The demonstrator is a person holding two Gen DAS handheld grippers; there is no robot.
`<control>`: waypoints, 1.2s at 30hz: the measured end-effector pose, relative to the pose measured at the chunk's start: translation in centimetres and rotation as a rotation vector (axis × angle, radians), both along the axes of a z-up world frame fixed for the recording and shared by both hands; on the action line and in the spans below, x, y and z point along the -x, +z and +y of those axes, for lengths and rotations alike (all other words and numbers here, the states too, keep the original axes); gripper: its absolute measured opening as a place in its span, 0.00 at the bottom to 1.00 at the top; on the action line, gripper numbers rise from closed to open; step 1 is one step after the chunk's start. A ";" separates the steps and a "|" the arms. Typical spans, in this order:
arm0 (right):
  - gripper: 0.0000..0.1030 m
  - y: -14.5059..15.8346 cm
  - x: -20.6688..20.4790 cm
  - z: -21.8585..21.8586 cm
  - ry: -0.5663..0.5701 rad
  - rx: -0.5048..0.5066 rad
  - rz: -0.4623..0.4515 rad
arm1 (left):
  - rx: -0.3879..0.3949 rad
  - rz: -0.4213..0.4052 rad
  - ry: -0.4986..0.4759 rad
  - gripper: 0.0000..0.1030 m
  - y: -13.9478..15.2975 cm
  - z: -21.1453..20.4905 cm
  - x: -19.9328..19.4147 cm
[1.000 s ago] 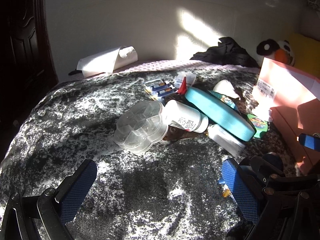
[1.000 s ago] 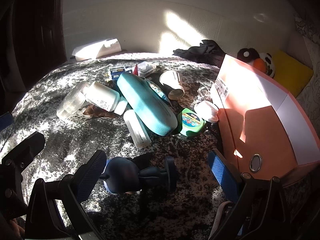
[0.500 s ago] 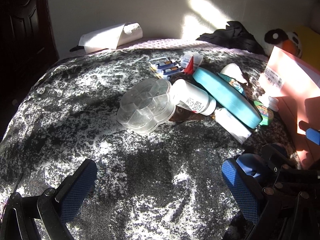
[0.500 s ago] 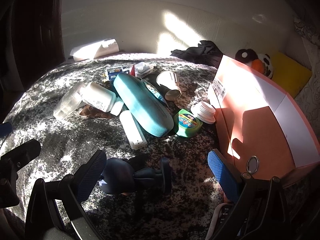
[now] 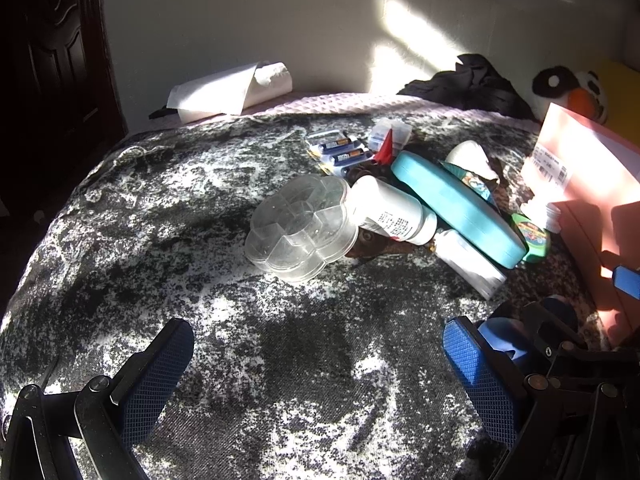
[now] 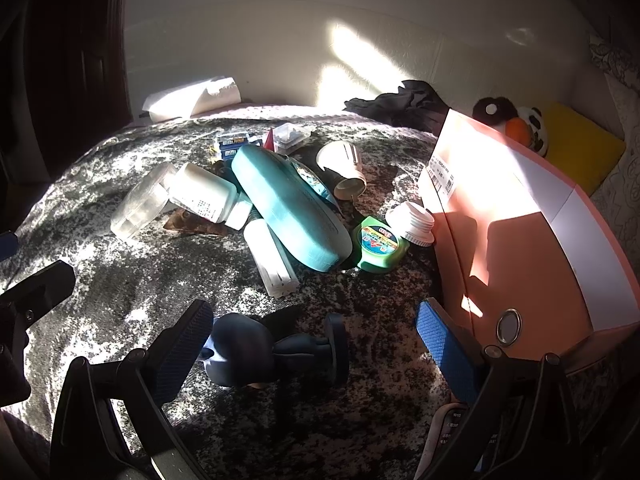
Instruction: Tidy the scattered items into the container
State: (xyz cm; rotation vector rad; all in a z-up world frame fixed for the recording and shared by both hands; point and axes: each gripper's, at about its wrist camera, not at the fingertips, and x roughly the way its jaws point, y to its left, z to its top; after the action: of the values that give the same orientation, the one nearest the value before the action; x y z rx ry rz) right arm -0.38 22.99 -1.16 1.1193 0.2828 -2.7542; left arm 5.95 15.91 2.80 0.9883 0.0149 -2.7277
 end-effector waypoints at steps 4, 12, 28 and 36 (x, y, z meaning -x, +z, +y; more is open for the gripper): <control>1.00 0.0 0.0 0.0 0.000 0.001 0.000 | -0.010 0.002 0.008 1.00 2.3 3.9 -2.0; 1.00 0.1 0.0 0.2 0.000 0.004 0.000 | -0.021 -0.008 0.035 1.00 8.0 24.7 -4.9; 1.00 1.3 -1.7 -0.4 0.017 0.002 0.022 | -0.082 -0.032 0.089 1.00 8.4 16.4 1.8; 1.00 2.6 -3.9 -0.2 0.018 0.003 0.053 | -0.099 -0.021 0.013 1.00 4.9 1.4 1.8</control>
State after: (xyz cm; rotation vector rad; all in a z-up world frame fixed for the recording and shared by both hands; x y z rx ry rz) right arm 3.52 22.78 1.48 1.0396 0.2931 -2.7708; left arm 4.12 17.33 7.72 1.0396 0.1530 -2.7276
